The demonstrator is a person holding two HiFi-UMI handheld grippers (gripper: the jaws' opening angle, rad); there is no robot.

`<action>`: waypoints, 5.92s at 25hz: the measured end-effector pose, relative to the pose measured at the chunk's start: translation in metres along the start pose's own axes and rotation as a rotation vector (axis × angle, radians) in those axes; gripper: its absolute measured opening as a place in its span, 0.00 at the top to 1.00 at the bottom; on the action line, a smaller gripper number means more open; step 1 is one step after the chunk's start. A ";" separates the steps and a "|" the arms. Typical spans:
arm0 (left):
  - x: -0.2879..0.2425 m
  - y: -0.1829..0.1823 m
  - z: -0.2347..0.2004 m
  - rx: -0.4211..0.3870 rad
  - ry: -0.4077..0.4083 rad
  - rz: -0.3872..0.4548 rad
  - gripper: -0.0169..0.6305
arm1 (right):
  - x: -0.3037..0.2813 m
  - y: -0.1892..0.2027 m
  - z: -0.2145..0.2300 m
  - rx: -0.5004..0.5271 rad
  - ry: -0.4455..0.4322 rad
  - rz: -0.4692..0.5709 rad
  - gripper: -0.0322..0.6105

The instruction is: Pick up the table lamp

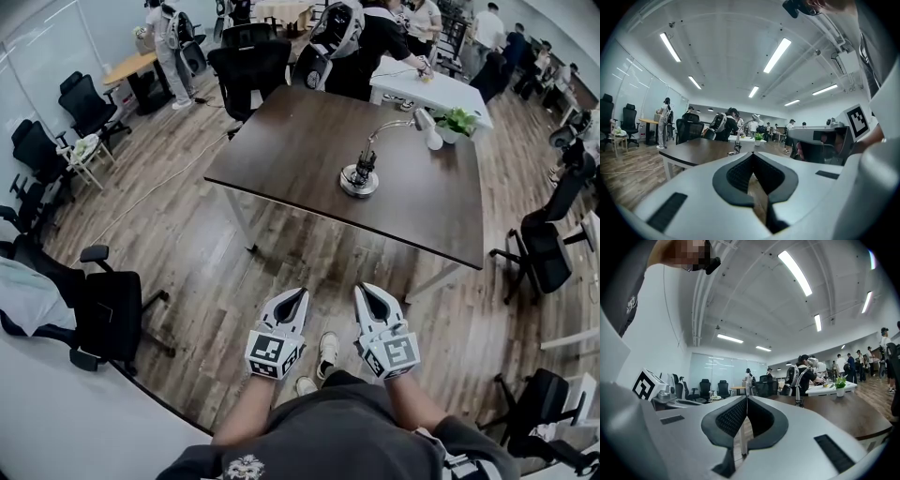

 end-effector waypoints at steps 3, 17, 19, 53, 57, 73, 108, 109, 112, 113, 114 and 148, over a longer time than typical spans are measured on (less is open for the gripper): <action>-0.020 -0.004 -0.011 -0.005 0.006 -0.021 0.96 | -0.017 0.000 0.013 -0.014 0.004 0.002 0.91; -0.132 -0.059 -0.050 -0.089 -0.021 -0.025 0.96 | -0.095 -0.015 0.108 -0.040 0.000 0.017 0.91; -0.142 -0.064 -0.053 -0.098 -0.025 -0.024 0.96 | -0.104 -0.017 0.118 -0.033 -0.004 0.019 0.91; -0.302 -0.129 -0.210 -0.112 0.254 -0.022 0.96 | -0.265 -0.060 0.179 -0.084 0.308 -0.005 0.91; -0.320 -0.132 -0.210 -0.104 0.267 -0.022 0.96 | -0.269 -0.058 0.192 -0.074 0.335 -0.028 0.91; -0.384 -0.138 -0.204 -0.110 0.128 -0.022 0.96 | -0.303 -0.032 0.278 -0.082 0.285 -0.088 0.91; -0.446 -0.135 -0.221 -0.090 0.046 -0.074 0.96 | -0.403 -0.031 0.344 -0.029 0.141 -0.109 0.65; -0.446 -0.135 -0.221 -0.089 0.045 -0.073 0.96 | -0.403 -0.032 0.344 -0.025 0.149 -0.097 0.69; -0.447 -0.135 -0.222 -0.089 0.042 -0.073 0.96 | -0.401 -0.035 0.343 -0.013 0.177 -0.070 0.81; -0.447 -0.136 -0.223 -0.090 0.042 -0.073 0.96 | -0.401 -0.035 0.343 -0.011 0.181 -0.067 0.82; -0.447 -0.136 -0.223 -0.091 0.043 -0.071 0.96 | -0.401 -0.035 0.343 -0.010 0.183 -0.065 0.82; -0.446 -0.142 -0.225 -0.106 0.065 -0.052 0.96 | -0.397 -0.079 0.335 0.019 0.188 -0.024 0.84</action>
Point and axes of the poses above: the fingertips, and each gripper's own axes: x backward along the fingers, z to its right, y out of its underside, the point moved 10 cm from there along x, backward along the fingers, and after that the axes turned 12 degrees about -z, right-handed, at the moved point
